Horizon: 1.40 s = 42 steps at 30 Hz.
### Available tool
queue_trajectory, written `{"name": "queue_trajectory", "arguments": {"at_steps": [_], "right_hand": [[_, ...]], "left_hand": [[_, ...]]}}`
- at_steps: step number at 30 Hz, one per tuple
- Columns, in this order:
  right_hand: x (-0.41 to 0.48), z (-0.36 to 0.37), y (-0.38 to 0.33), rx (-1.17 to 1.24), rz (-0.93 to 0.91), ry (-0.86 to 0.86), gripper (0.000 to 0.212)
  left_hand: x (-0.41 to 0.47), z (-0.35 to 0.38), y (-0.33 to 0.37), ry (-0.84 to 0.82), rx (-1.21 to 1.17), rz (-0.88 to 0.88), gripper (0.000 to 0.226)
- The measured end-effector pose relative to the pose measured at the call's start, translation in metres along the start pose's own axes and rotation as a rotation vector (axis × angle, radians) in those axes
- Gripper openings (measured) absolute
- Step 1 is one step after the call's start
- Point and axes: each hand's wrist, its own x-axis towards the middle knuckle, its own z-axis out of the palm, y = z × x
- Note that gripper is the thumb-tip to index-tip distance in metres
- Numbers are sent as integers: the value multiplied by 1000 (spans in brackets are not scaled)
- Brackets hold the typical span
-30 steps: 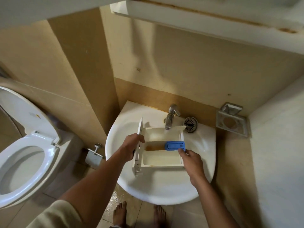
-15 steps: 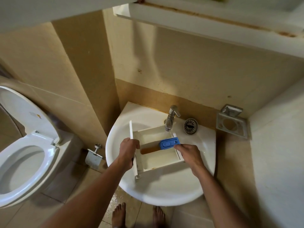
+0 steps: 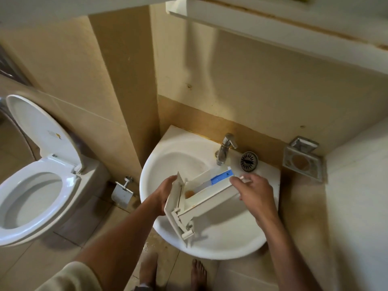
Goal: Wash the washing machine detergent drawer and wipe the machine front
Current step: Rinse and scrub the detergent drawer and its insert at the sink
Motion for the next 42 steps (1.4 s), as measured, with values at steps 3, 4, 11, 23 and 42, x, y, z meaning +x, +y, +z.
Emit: {"name": "queue_trajectory", "arguments": {"at_steps": [3,4,11,23,42], "right_hand": [[7,-6,-17,-105,-131,-12,34],[10,-6,-22,-174,-183,-10,35],[32,22,-80,-578,-356,-5,25],[57,51,-110,-742,-367,53,29],[-24,18,51,215,90,147,31]], "left_hand": [[3,9,-11,-30,42,-50,39],[3,13,-14,-17,67,-52,36],[19,24,-35,-67,143,-108,36],[21,8,-27,-215,96,-242,33],[-50,0,47,-13,531,-85,31]]}}
